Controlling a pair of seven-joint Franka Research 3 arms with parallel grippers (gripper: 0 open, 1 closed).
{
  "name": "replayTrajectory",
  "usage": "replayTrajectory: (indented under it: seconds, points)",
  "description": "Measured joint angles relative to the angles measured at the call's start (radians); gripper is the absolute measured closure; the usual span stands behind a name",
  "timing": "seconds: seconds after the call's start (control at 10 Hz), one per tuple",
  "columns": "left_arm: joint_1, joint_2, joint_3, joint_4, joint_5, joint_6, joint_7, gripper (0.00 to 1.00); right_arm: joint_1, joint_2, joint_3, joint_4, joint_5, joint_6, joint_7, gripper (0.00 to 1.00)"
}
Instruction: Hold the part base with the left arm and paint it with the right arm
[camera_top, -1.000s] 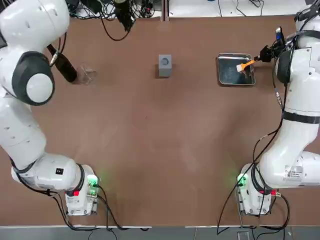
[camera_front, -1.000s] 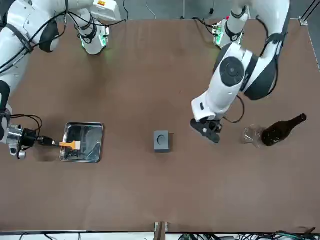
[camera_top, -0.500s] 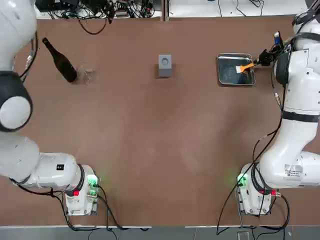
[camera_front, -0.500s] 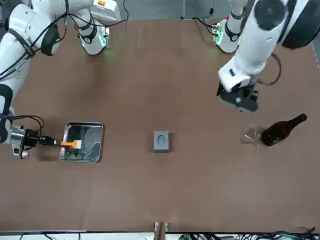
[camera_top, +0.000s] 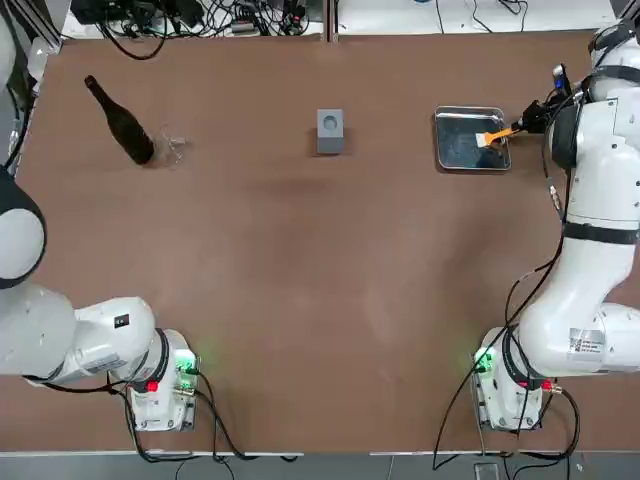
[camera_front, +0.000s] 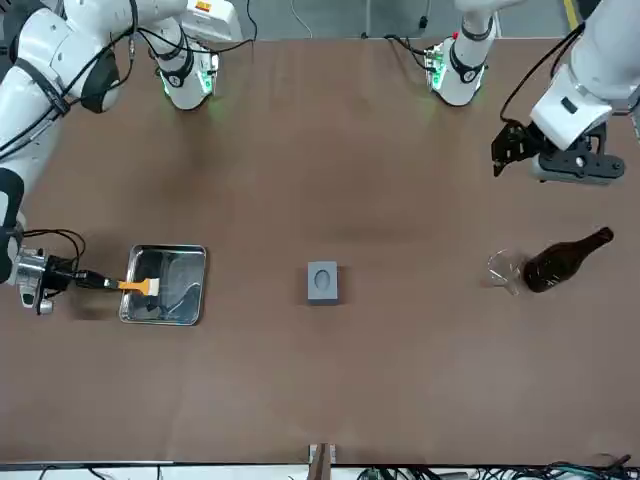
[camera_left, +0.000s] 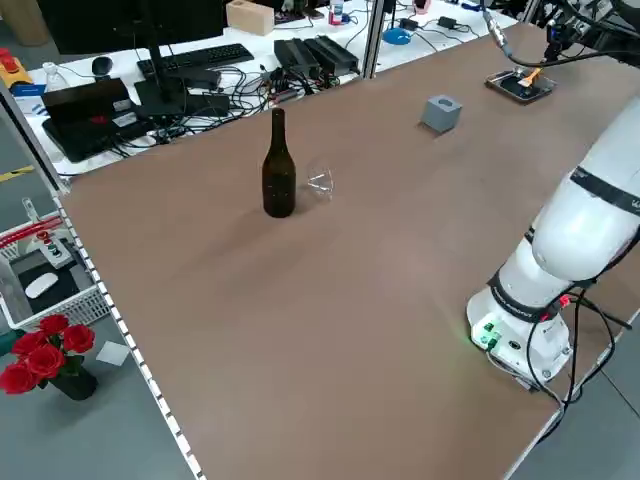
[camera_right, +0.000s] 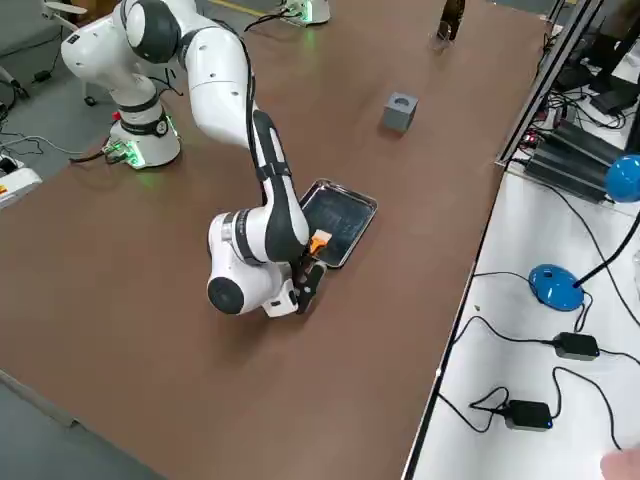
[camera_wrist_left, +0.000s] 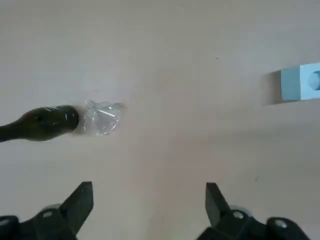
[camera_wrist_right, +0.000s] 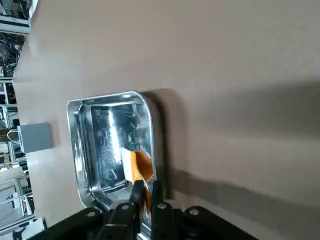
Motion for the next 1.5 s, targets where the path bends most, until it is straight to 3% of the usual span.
replayTrajectory:
  seconds: [0.1,0.3,0.5,0.6,0.8,1.0,1.2,1.3,1.5]
  points:
    - [0.018,-0.018,0.0,0.0,-0.025,0.0,-0.006,0.01,0.0,0.002,-0.001,0.0,0.0,0.005,-0.013,0.87]
    - [0.051,-0.049,0.008,0.007,-0.049,-0.003,-0.003,0.01,0.0,0.006,-0.002,0.0,-0.002,0.015,-0.022,0.74]
    - [0.058,-0.053,0.032,0.057,-0.052,-0.035,0.009,0.01,0.0,0.008,-0.003,0.002,-0.003,0.016,-0.027,0.67]
    - [0.04,-0.05,0.056,0.092,-0.052,-0.064,0.01,0.01,0.0,0.009,-0.006,0.003,-0.003,0.015,-0.027,0.65]
    - [-0.073,-0.035,0.177,0.154,-0.052,-0.101,0.01,0.01,0.001,0.009,-0.023,0.013,-0.013,0.01,-0.028,0.62]
    - [-0.141,-0.017,0.239,0.184,-0.052,-0.119,0.008,0.02,0.007,-0.008,-0.04,0.041,-0.08,0.004,-0.033,0.41]
    - [-0.2,-0.007,0.285,0.183,-0.043,-0.139,-0.005,0.02,0.021,-0.058,-0.048,0.067,-0.161,0.005,-0.028,0.07]
    - [-0.205,-0.004,0.29,0.177,-0.033,-0.144,-0.008,0.02,0.036,-0.09,-0.056,0.078,-0.219,0.008,0.001,0.0]
    - [-0.203,0.002,0.29,0.165,0.001,-0.144,-0.015,0.02,0.07,-0.183,-0.06,0.12,-0.377,0.015,0.13,0.0]
